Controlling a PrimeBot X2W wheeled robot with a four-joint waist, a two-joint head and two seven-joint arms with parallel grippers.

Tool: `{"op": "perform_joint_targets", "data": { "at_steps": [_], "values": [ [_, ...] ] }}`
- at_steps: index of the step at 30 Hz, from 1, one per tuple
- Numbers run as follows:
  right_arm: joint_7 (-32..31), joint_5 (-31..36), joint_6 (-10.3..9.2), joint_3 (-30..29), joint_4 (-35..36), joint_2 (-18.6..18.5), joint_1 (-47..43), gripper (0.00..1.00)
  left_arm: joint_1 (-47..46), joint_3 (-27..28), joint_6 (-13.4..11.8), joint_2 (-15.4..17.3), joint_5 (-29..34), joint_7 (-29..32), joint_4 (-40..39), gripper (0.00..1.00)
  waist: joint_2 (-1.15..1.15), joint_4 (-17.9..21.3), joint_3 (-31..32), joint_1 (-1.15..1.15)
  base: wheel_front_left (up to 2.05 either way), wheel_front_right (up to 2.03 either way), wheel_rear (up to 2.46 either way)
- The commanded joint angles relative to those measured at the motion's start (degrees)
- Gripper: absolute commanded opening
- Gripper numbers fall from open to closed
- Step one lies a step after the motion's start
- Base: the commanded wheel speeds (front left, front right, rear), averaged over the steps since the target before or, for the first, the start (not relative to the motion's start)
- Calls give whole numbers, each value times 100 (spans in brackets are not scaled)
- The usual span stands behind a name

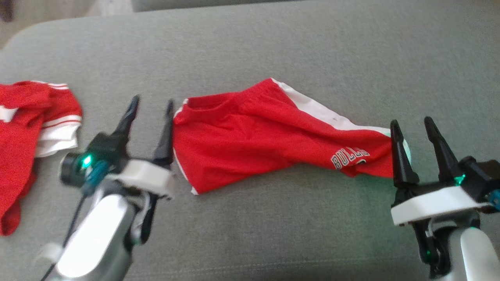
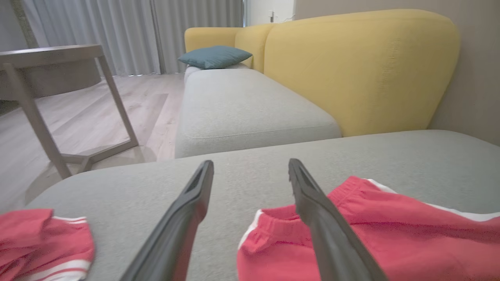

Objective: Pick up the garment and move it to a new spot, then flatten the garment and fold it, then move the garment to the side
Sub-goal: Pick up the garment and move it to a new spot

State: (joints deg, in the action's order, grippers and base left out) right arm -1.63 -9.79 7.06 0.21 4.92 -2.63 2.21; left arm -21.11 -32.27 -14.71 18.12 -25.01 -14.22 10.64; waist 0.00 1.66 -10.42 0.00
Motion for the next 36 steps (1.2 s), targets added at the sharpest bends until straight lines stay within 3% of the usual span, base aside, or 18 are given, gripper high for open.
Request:
{"op": "perform_joint_targets", "data": {
  "at_steps": [1, 6, 12, 36],
  "values": [
    [-24, 49, 43, 94, 236, -44, -21, 100, -67, 318, -10, 220, -42, -63, -238, 100, 0, -122, 118, 0, 0, 0, 0],
    [-94, 65, 43, 55, 267, -81, -125, 100, 345, 675, 150, 410, 21, -75, -465, 100, 0, -227, 234, 0, 0, 0, 0],
    [-148, 75, 43, 60, 272, -99, -265, 100, 722, 881, 288, 381, 219, -76, -581, 100, 0, -240, 399, 0, 0, 0, 0],
    [-257, 87, 43, 2, 424, -37, -628, 100, 1215, 1005, 442, 309, 518, -77, -471, 100, 0, -188, 721, 0, 0, 0, 0]
  ]
}}
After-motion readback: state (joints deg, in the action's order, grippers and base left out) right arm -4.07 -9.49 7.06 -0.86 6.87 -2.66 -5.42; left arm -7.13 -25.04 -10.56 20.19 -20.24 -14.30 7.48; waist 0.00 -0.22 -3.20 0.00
